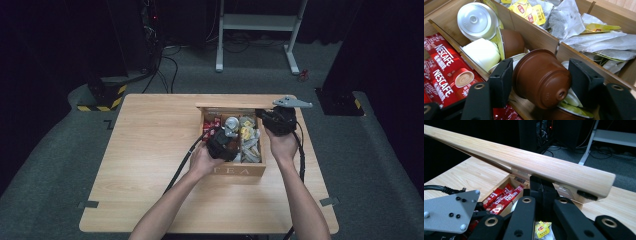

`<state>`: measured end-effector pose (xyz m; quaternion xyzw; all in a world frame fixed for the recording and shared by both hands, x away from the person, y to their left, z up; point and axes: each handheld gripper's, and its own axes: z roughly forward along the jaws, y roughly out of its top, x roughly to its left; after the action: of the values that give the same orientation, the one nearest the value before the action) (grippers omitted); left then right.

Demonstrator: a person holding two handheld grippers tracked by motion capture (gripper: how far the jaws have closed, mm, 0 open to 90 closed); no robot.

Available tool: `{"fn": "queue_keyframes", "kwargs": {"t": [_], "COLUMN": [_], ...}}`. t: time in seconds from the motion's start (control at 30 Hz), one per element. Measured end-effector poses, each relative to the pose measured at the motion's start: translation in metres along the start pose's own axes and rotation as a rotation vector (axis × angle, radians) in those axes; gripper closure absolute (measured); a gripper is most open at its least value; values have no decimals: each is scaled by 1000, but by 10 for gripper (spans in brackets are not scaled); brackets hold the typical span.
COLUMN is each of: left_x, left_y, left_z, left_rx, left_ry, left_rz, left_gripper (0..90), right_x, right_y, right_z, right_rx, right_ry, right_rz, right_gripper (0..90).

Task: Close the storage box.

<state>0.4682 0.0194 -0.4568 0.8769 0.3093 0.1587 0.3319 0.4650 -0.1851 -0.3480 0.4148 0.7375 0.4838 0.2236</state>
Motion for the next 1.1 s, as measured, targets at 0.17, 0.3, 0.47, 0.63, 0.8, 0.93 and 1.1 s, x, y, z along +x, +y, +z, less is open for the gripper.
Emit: {"fn": "queue_keyframes", "kwargs": {"t": [0.17,0.3,0.47,0.63,0.8,0.93,1.1], "left_x": [0,0,1,3,3,0,1], "left_y": [0,0,-1,-4,-4,-1,0], "left_z": [0,-1,-3,-8,-11,-18,-28], "left_rx": [-1,-2,-25,-61,-92,-116,-145], "left_ry": [-1,0,-16,-37,-51,-36,-35], "left_rz": [1,4,-10,-25,-39,-21,-20], "left_gripper": [393,394,394,395,395,396,396], "right_x": [0,0,0,1,0,1,1], "right_y": [0,0,0,0,-2,-2,-2], "right_z": [1,1,2,2,4,4,3], "right_rx": [3,5,3,1,5,7,12], "right_ry": [-1,1,2,2,8,8,10], "right_rz": [-1,0,1,-2,-2,-2,-7], "right_gripper": [900,900,900,900,900,900,900]}}
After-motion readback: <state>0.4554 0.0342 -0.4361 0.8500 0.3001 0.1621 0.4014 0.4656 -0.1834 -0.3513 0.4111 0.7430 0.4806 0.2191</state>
